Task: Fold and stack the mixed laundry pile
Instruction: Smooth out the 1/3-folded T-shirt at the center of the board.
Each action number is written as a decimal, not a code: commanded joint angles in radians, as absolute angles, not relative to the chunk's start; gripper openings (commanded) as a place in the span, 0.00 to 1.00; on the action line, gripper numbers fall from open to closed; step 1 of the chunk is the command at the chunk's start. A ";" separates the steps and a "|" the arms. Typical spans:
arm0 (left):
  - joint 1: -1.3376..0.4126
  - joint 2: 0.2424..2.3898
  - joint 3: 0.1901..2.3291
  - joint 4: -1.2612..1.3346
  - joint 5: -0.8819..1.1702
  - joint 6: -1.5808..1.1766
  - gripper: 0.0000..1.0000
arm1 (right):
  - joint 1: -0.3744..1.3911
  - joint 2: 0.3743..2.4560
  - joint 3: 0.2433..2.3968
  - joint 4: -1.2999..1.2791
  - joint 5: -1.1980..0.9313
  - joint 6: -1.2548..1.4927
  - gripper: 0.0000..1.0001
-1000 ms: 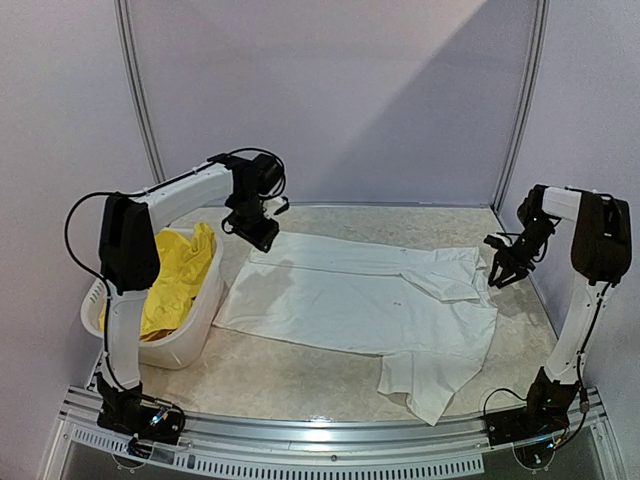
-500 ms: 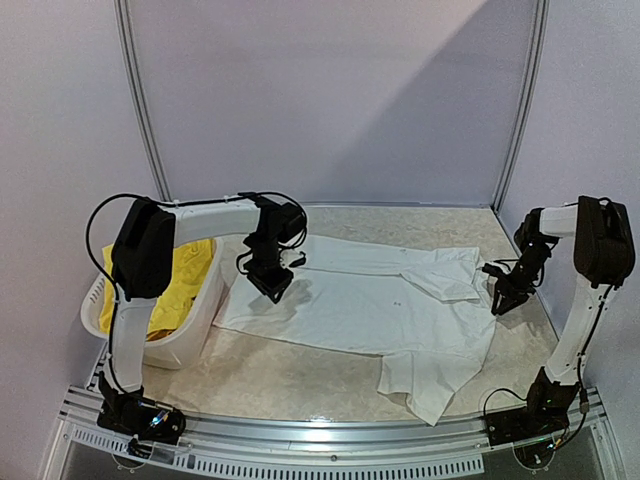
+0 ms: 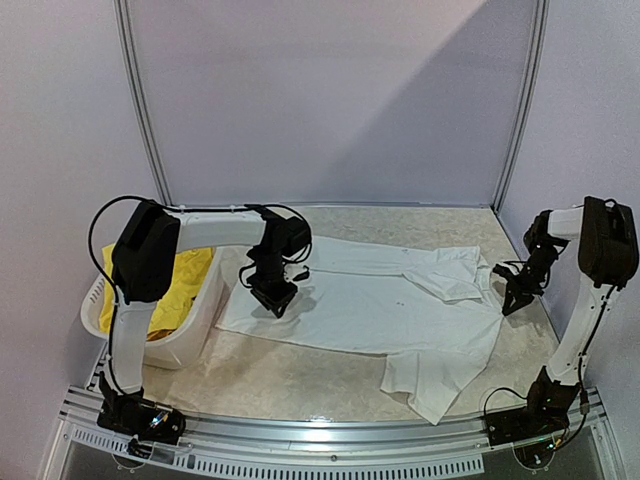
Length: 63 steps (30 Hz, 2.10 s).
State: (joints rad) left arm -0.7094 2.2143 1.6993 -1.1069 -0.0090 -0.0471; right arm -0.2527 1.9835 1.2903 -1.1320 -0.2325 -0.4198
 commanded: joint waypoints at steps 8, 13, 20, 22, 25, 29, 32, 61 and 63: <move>-0.773 2.128 1.674 -1.049 0.021 -0.090 0.40 | -0.404 1.943 1.376 -1.113 -0.082 -0.446 0.09; -0.773 2.125 1.653 -1.023 0.013 -0.091 0.40 | -0.397 1.921 1.481 -1.131 -0.157 -0.446 0.28; -0.729 2.178 1.761 -0.991 0.008 -0.119 0.40 | -0.345 2.003 1.664 -1.131 -0.255 -0.391 0.28; -0.700 2.206 1.854 -0.983 0.007 -0.144 0.40 | -0.333 2.042 1.730 -1.120 -0.278 -0.370 0.27; -0.648 2.274 2.026 -0.976 0.014 -0.181 0.41 | -0.311 2.124 1.835 -1.110 -0.293 -0.341 0.22; -0.591 2.415 2.281 -1.011 0.013 -0.200 0.41 | -0.285 2.235 1.963 -1.127 -0.292 -0.311 0.15; -0.557 2.510 2.424 -1.017 0.033 -0.224 0.40 | -0.279 2.311 1.995 -1.133 -0.265 -0.292 0.11; -0.450 2.558 2.323 -0.786 0.149 -0.389 0.39 | -0.278 2.167 1.857 -1.058 -0.092 -0.133 0.30; -0.449 2.539 2.325 -0.779 0.146 -0.383 0.40 | -0.277 2.094 1.833 -1.063 -0.107 -0.138 0.31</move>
